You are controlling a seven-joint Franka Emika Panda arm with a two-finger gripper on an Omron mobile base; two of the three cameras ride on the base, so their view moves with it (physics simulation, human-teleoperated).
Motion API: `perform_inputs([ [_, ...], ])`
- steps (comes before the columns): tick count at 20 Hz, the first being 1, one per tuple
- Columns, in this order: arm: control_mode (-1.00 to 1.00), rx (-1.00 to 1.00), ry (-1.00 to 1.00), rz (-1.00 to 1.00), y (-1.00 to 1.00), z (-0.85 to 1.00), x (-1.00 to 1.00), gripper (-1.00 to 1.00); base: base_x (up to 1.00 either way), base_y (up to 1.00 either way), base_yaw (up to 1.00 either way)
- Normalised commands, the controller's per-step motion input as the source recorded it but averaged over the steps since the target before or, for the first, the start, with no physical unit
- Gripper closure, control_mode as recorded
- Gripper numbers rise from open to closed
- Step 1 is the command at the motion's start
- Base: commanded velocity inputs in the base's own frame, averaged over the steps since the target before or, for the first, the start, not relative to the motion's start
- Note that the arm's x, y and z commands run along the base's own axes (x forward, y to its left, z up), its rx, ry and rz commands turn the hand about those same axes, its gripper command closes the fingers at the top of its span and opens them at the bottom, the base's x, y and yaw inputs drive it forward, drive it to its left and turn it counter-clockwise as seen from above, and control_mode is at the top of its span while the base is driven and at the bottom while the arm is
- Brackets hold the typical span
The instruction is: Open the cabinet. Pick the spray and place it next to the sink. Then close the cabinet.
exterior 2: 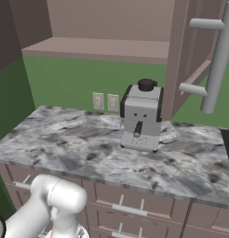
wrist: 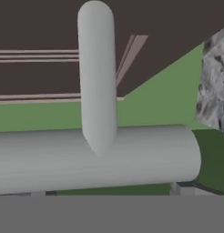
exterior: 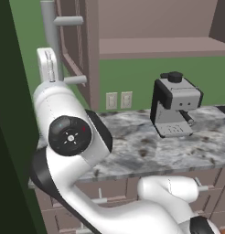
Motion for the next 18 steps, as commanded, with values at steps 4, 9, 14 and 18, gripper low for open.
perform_inputs([
  [4,-1.00,0.06,0.00,-0.06,-0.24,0.00,0.00,-1.00,0.00,0.00,0.00],
  [9,-1.00,0.07,0.00,-0.07,-0.44,0.00,0.04,-1.00,0.00,0.00,0.00],
  [14,-1.00,0.07,0.00,-0.08,-0.58,0.06,-0.01,-1.00,0.00,0.00,0.00],
  [18,-1.00,0.07,0.00,-0.08,-0.71,0.11,0.00,-1.00,0.00,0.00,0.00],
])
